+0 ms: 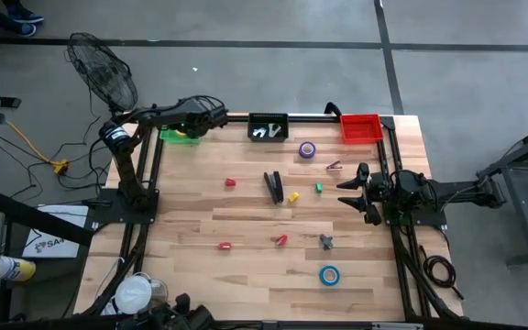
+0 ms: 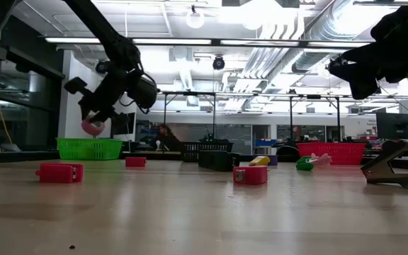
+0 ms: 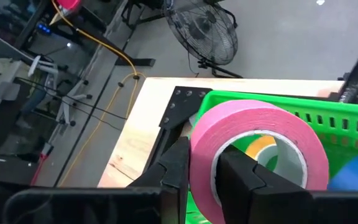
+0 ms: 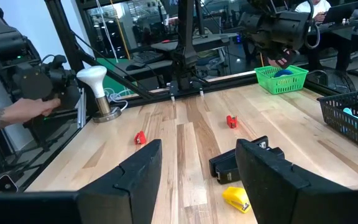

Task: Pick and place Stapler, Stapler remover, tape
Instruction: Put the pink tape in the green bin, then put the light blue tape in the green bin

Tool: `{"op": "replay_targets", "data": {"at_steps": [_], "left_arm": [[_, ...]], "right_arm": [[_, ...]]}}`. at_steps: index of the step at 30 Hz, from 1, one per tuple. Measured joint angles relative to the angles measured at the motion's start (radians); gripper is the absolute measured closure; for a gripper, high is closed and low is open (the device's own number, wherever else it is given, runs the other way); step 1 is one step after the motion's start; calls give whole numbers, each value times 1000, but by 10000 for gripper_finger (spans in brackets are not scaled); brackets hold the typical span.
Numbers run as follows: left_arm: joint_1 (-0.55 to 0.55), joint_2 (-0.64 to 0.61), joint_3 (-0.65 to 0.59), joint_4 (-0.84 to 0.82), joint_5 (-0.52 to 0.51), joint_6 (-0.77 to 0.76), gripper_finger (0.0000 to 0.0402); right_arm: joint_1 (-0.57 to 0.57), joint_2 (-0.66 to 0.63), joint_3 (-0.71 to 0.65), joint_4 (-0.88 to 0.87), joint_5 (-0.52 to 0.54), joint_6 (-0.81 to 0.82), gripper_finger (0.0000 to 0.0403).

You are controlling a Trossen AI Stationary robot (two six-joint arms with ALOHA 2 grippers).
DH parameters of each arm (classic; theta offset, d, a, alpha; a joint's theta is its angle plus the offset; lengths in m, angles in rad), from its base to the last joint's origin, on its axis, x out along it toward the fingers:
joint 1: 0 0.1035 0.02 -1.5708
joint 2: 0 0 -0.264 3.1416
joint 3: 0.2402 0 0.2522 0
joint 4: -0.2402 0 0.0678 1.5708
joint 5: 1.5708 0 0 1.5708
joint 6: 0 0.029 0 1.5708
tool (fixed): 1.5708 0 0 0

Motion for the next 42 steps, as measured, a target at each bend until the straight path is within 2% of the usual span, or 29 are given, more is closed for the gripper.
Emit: {"op": "replay_targets", "data": {"at_steps": [32, 36, 42], "left_arm": [[6, 2, 0, 21, 75, 25, 340], [6, 2, 0, 20, 76, 26, 318], [4, 3, 0, 18, 79, 28, 252]], "right_arm": [[0, 0, 0, 0, 0, 0, 206], [0, 0, 0, 0, 0, 0, 205], [0, 0, 0, 0, 0, 0, 206]]}}
